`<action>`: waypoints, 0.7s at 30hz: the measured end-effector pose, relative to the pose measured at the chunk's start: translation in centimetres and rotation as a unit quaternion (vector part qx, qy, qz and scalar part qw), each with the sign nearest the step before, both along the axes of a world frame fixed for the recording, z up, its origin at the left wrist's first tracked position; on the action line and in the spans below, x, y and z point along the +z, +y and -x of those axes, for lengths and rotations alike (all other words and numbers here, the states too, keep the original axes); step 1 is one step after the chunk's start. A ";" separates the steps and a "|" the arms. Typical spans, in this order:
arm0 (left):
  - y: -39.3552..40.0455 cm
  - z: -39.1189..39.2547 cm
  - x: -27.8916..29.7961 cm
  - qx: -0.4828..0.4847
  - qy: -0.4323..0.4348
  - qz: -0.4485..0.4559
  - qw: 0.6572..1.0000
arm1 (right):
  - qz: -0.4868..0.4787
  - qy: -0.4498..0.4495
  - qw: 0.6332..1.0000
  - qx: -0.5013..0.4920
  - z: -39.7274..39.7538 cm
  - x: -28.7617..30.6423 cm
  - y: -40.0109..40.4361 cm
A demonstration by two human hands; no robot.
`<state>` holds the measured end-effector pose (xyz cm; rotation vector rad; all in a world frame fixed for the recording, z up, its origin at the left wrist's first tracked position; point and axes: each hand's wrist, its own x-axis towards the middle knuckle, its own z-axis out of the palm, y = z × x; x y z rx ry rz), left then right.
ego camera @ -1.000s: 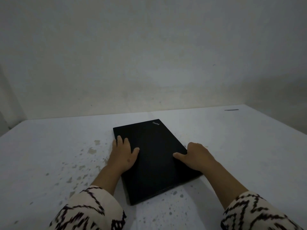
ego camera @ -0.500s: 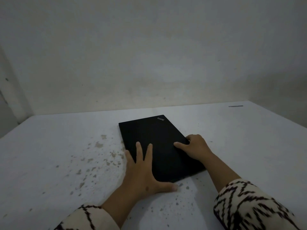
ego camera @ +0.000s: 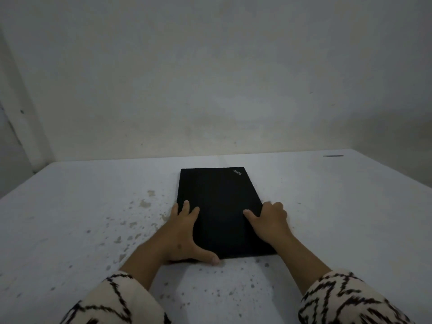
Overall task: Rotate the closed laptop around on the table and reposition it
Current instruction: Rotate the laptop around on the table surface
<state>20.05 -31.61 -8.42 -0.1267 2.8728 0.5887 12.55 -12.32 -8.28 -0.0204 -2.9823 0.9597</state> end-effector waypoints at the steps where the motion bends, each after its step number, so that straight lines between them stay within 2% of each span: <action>1: -0.8 0.1 0.1 -0.014 -0.004 0.004 1.000 | 0.010 -0.003 1.000 0.001 -0.5 -0.1 -0.3; 12: -6.7 -0.2 0.3 -0.047 -0.003 -0.075 0.996 | 0.105 -0.052 0.993 0.006 -4.0 -1.0 -3.8; 18: -6.5 -2.3 0.1 -0.003 0.034 -0.119 0.992 | 0.016 -0.086 0.995 0.057 -2.4 -0.9 -4.4; 21: -4.9 -3.5 -0.3 0.025 0.061 -0.061 0.996 | -0.019 -0.067 0.996 0.051 -0.3 -0.9 -4.2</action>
